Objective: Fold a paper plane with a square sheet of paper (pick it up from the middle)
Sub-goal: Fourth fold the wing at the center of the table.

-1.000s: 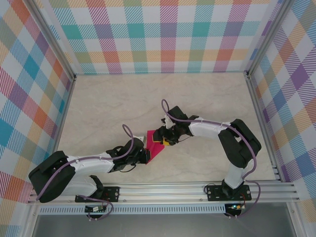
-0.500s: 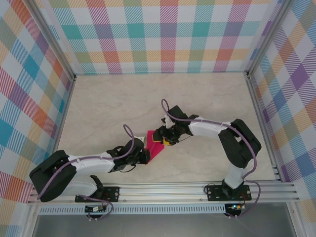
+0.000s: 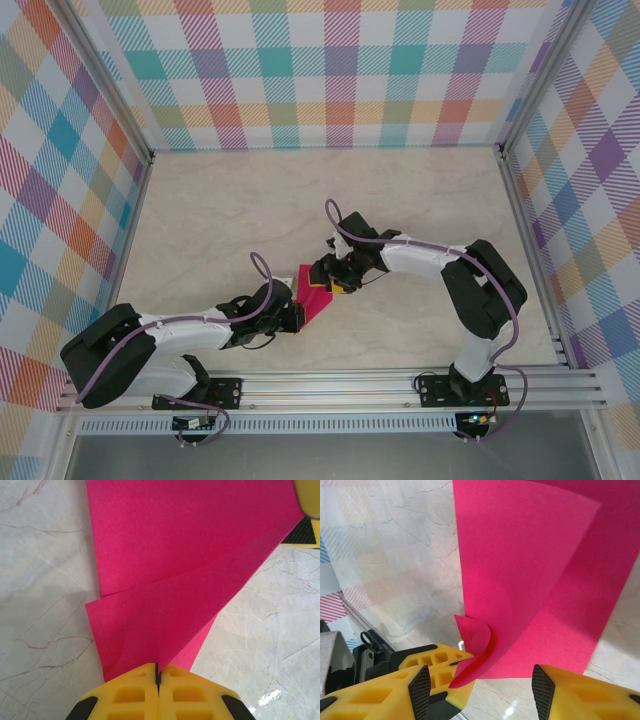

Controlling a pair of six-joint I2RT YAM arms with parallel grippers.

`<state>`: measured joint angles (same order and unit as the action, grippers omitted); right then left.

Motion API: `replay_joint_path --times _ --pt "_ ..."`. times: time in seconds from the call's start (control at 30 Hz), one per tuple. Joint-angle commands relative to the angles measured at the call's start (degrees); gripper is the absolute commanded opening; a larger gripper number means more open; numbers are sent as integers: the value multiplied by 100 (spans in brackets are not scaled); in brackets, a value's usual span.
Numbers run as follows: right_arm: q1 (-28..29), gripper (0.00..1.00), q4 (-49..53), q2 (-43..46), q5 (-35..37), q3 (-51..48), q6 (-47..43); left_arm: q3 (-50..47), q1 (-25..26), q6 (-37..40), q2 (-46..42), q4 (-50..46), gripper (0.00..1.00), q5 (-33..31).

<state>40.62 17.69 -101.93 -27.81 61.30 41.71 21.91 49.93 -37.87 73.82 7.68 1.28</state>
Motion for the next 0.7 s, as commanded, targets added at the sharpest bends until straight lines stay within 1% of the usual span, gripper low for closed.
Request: replay_joint_path --times 0.0,0.13,0.37,0.47,0.6,0.67 --pt "37 59 156 221 155 -21 -8 100 -38 108 57 -91 1 61" --pt "42 61 145 274 118 -39 17 69 -43 104 62 -109 1 47" --pt "42 62 347 168 100 181 98 102 -40 156 58 -157 0 13" --pt "40 62 468 131 55 307 133 145 -38 218 52 -230 0 4" --pt "45 61 874 -17 170 586 183 147 -40 286 -24 -288 1 -44" --pt "60 61 855 -85 127 640 213 165 -41 330 -56 -335 1 -28"
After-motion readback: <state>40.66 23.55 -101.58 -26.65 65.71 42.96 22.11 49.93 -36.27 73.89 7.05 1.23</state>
